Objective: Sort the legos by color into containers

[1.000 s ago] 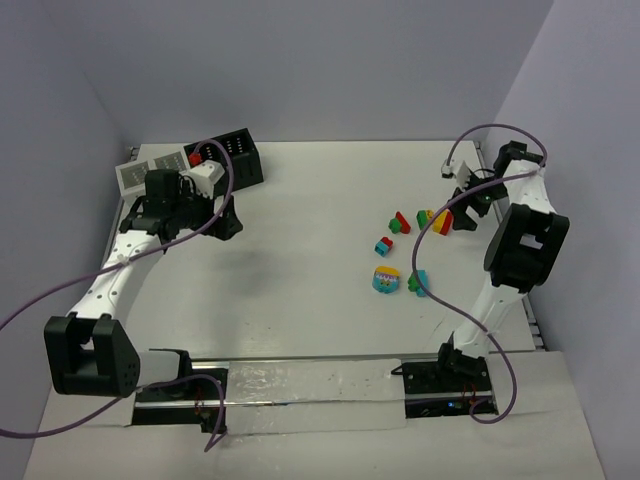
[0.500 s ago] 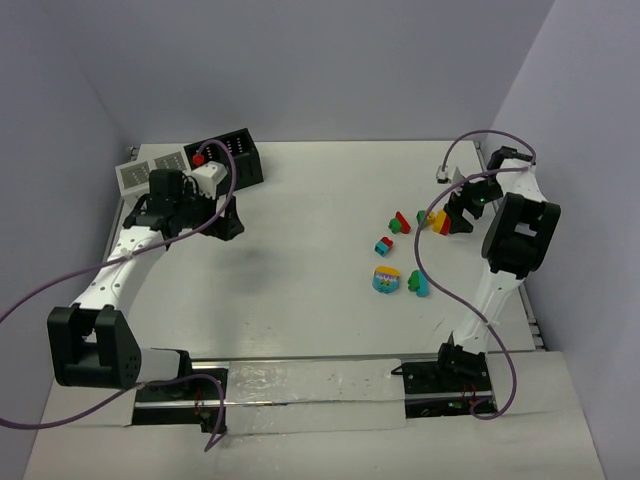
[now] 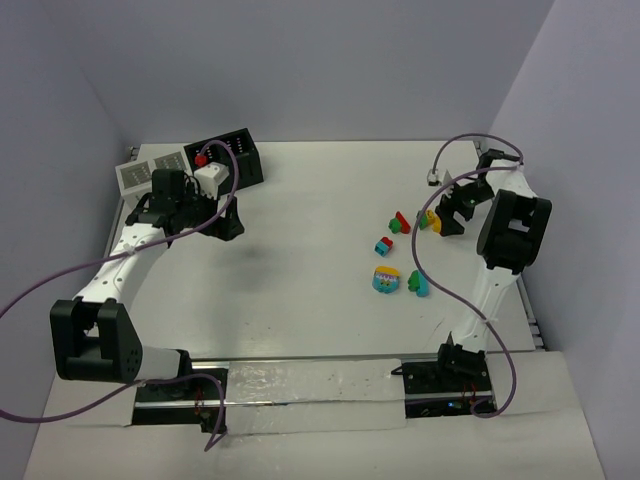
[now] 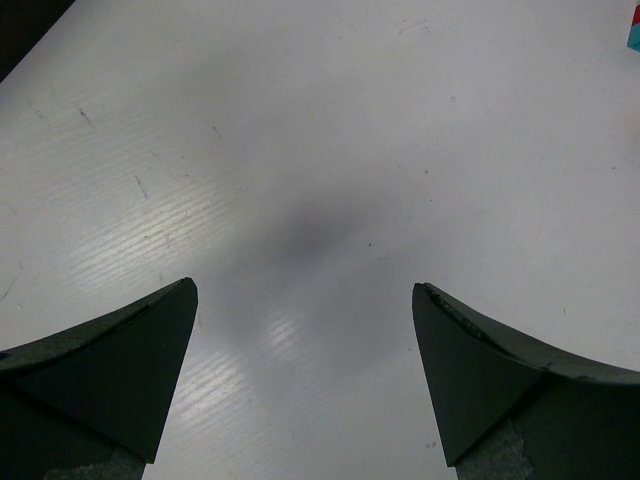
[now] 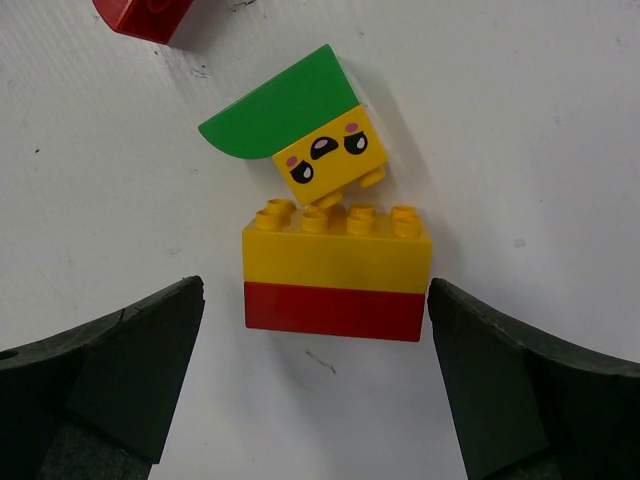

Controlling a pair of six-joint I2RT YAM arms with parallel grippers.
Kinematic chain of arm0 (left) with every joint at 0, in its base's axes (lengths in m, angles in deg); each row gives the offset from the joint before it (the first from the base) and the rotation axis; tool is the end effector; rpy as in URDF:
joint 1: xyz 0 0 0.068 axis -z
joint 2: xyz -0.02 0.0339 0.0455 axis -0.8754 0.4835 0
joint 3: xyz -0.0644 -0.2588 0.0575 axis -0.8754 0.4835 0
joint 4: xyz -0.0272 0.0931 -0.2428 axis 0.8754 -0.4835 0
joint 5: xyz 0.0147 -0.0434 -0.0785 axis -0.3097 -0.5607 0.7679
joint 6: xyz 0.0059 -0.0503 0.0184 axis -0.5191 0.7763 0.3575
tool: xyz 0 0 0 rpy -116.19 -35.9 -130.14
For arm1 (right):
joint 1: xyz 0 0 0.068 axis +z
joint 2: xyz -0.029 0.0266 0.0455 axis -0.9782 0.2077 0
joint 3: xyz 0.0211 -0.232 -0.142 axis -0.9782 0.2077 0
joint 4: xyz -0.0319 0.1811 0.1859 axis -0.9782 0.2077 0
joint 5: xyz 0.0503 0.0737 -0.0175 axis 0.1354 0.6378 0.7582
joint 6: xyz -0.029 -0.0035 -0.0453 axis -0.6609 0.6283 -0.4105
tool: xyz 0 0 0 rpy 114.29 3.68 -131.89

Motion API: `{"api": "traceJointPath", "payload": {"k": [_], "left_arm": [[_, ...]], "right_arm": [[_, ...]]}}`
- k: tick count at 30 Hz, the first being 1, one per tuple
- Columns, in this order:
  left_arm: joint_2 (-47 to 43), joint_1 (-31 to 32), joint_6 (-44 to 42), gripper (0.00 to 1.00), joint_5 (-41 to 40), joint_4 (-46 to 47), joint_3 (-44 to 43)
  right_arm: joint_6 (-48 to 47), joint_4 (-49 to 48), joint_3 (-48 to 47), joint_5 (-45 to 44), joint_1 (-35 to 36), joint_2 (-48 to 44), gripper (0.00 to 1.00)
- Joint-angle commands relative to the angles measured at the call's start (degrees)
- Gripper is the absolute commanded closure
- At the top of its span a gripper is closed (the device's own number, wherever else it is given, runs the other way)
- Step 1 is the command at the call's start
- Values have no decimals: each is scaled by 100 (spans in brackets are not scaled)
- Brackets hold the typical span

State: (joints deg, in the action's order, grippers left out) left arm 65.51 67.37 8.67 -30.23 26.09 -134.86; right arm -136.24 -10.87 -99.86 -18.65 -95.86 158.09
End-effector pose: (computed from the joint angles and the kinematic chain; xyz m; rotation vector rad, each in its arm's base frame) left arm 0.2887 -0.0472 0.2756 0.4992 2.2555 -0.5153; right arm 0.4103 -0.1121 0.1772 -1.4560 2.2106 0.4486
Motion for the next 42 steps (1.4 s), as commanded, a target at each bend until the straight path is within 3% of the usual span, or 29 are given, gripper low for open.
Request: {"api": "traceJointPath", "payload": {"k": [1, 9, 14, 19, 23, 27, 34, 40, 42], "left_arm": [[22, 22, -86, 1, 8, 20, -266], [77, 22, -97, 1, 15, 24, -255], [96, 22, -98, 1, -6, 47, -257], [67, 22, -95, 1, -11, 73, -211], [58, 22, -103, 1, -18, 73, -196], [40, 22, -104, 1, -18, 73, -182], [13, 22, -67, 1, 8, 100, -134], [-116, 22, 381, 2, 8, 291, -188], [-136, 22, 564, 4, 44, 319, -287]], "right_arm": [[36, -77, -153, -17, 36, 109, 0], [-19, -235, -108, -159, 43, 183, 1], [-70, -253, -136, -242, 50, 229, 10], [-133, -291, -34, -267, 63, 177, 13], [-157, -332, 48, -349, 105, 153, 24], [-171, -345, 83, -338, 119, 131, 28], [-255, -314, 261, -297, 140, -53, 50], [-268, -257, 502, 11, 143, -738, 63], [-184, -257, 541, 124, 167, -1081, 72]]}}
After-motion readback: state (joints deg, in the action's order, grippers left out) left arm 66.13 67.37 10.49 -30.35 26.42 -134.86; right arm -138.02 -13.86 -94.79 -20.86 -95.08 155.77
